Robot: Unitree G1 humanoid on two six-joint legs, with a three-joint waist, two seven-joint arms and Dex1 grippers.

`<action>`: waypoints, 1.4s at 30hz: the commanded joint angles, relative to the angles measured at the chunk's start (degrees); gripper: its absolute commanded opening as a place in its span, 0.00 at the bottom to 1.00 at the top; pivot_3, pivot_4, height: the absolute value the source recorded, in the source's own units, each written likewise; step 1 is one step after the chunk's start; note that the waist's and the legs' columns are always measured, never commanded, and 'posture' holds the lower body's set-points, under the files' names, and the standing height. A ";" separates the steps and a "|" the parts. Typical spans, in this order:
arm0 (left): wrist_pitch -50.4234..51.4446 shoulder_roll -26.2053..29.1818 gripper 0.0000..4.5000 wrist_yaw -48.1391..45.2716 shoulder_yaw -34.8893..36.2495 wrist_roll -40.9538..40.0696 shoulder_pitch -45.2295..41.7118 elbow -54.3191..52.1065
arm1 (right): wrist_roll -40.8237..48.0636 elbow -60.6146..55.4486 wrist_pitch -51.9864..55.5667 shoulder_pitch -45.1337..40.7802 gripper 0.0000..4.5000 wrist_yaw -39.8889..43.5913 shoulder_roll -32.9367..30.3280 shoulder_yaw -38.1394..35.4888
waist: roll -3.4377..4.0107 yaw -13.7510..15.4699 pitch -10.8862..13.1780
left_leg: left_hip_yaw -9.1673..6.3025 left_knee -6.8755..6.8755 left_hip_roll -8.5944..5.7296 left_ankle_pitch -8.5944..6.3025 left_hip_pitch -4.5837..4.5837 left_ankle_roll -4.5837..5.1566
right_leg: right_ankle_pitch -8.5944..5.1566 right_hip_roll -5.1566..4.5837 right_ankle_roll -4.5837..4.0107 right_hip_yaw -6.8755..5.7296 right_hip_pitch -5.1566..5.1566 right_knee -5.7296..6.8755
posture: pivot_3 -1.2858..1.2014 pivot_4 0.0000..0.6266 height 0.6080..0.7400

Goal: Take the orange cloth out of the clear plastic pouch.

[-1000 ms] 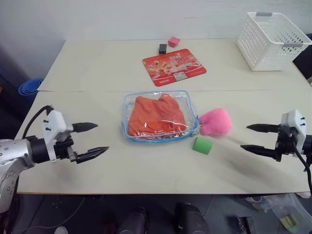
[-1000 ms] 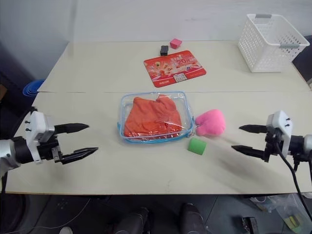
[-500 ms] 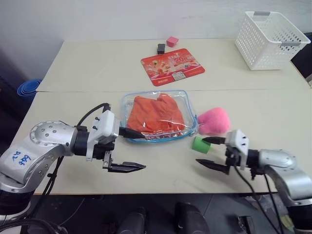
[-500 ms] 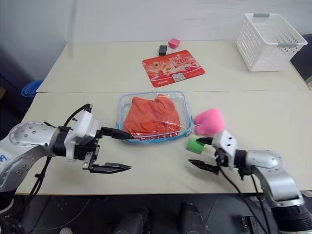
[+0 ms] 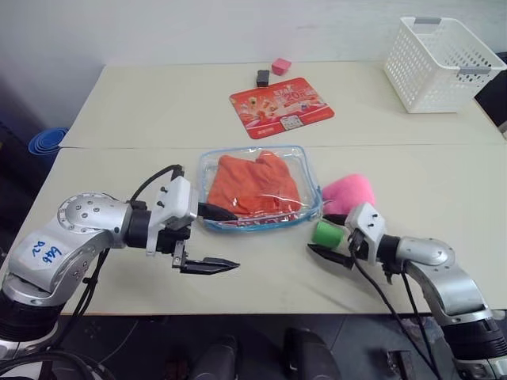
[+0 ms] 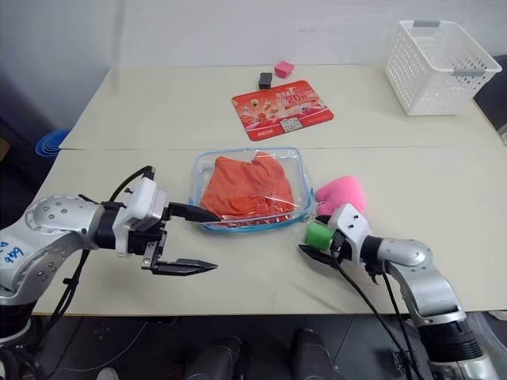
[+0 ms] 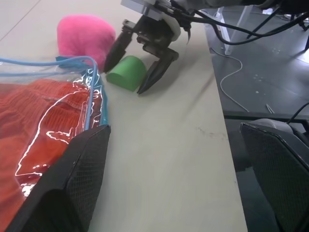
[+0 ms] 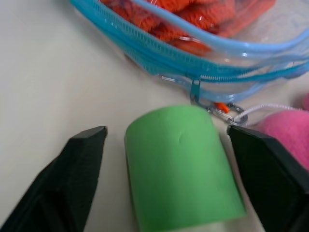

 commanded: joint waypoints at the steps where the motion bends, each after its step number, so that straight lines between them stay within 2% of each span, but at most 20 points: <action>1: -1.50 -0.40 1.00 -0.55 0.43 0.52 -0.91 -0.01 | 0.16 -0.69 -0.55 0.60 0.65 0.75 -1.05 -1.07 | 0.00 0.00 0.00 | 0.00 0.00 0.00 0.00 0.00 0.00 | 0.00 0.00 0.00 0.00 0.00 0.00 | 0.52 0.24 1.00; 4: -2.04 -0.69 1.00 -0.78 0.12 1.10 -1.25 0.53 | 0.32 -1.03 -0.44 0.97 0.44 0.83 -1.42 -1.56 | 0.00 0.00 0.00 | 0.00 0.00 0.01 0.00 0.01 0.00 | 0.00 0.00 0.00 0.00 0.00 0.00 | 0.52 0.24 1.00; 7: -2.50 -1.70 1.00 -1.01 -0.73 1.45 -2.41 1.33 | 2.41 -3.74 0.97 2.19 0.35 1.48 -2.69 -3.91 | -0.01 0.05 0.00 | 0.00 0.00 -0.01 0.00 0.00 0.00 | 0.00 0.00 0.00 0.00 0.00 0.00 | 0.52 0.24 1.00; 10: -2.75 -2.97 1.00 -1.15 -1.66 1.59 -3.80 2.12 | 5.11 -5.18 2.60 3.40 0.35 2.18 -4.03 -7.39 | -0.01 0.42 0.01 | 0.00 0.01 -0.01 0.00 -0.01 0.01 | 0.00 0.00 0.00 0.00 0.00 0.00 | 0.52 0.24 1.00; 13: -3.41 -5.37 1.00 -1.09 -3.21 2.07 -5.97 3.12 | 6.49 -2.47 3.77 4.57 0.35 1.09 -6.40 -14.13 | -0.02 0.71 0.01 | -0.01 0.03 -0.07 0.01 -0.02 0.04 | 0.01 -0.04 0.01 -0.01 0.02 0.00 | 0.52 0.24 1.00; 15: -3.63 -7.26 1.00 -0.81 -4.08 2.34 -7.57 4.00 | 5.58 1.82 2.98 5.02 0.35 0.21 -8.48 -18.39 | -0.03 0.73 0.01 | -0.01 0.03 -0.13 0.02 -0.03 0.07 | 0.01 -0.07 0.02 -0.01 0.02 0.00 | 0.52 0.24 1.00; 18: -4.40 -10.53 1.00 -1.05 -6.00 3.08 -10.62 5.69 | 1.33 15.13 -0.95 2.94 0.35 -4.84 -12.04 -23.56 | -0.04 0.69 0.02 | 0.00 0.03 -0.18 0.04 -0.03 0.11 | 0.02 -0.08 0.03 -0.02 0.04 0.01 | 0.52 0.24 1.00; 23: -5.36 -14.25 1.00 -1.29 -8.07 4.54 -14.38 8.39 | -3.84 34.03 -3.82 -4.65 0.35 -15.23 -12.98 -24.50 | -0.05 -0.11 0.02 | 0.07 0.02 -0.15 0.07 -0.02 0.10 | 0.02 -0.02 0.03 0.05 0.00 0.08 | 0.52 0.24 1.00; 28: -5.93 -15.43 1.00 -1.89 -8.66 5.77 -15.50 9.45 | -6.27 46.12 -6.44 -11.09 0.35 -22.74 -11.27 -23.49 | -0.03 -1.17 0.01 | 0.19 0.00 -0.10 0.11 0.01 0.05 | 0.02 0.00 0.03 0.15 -0.08 0.20 | 0.52 0.24 1.00; 32: -5.89 -14.87 1.00 -2.25 -8.52 6.13 -14.83 8.57 | -5.21 49.77 -6.85 -13.26 0.61 -21.92 -10.93 -23.27 | -0.06 -1.09 0.01 | 0.27 0.03 -0.06 0.12 0.04 0.05 | 0.02 0.04 0.03 0.23 -0.07 0.19 | 0.52 0.24 1.00; 35: -5.25 -14.54 1.00 -2.05 -7.85 5.59 -14.50 7.86 | -4.87 46.77 -6.63 -11.95 0.87 -19.75 -11.49 -22.91 | -0.08 -1.12 0.01 | 0.27 0.05 -0.06 0.12 0.04 0.05 | 0.02 0.04 0.04 0.26 -0.06 0.18 | 0.52 0.24 1.00; 37: -5.14 -14.32 1.00 -1.80 -7.61 5.58 -14.11 7.59 | -4.36 43.40 -6.07 -10.78 0.99 -18.19 -12.47 -23.30 | -0.08 -1.14 0.01 | 0.27 0.05 -0.03 0.12 0.04 0.05 | 0.02 0.06 0.04 0.27 -0.06 0.18 | 0.52 0.24 1.00; 42: -6.88 -12.68 1.00 -0.67 -6.78 8.23 -12.18 7.75 | -0.81 32.05 -5.90 -10.41 0.99 -10.50 -15.13 -24.32 | -0.01 -1.14 0.01 | 0.34 0.05 -0.02 0.12 0.05 0.04 | 0.02 0.08 0.05 0.36 -0.10 0.19 | 0.52 0.24 1.00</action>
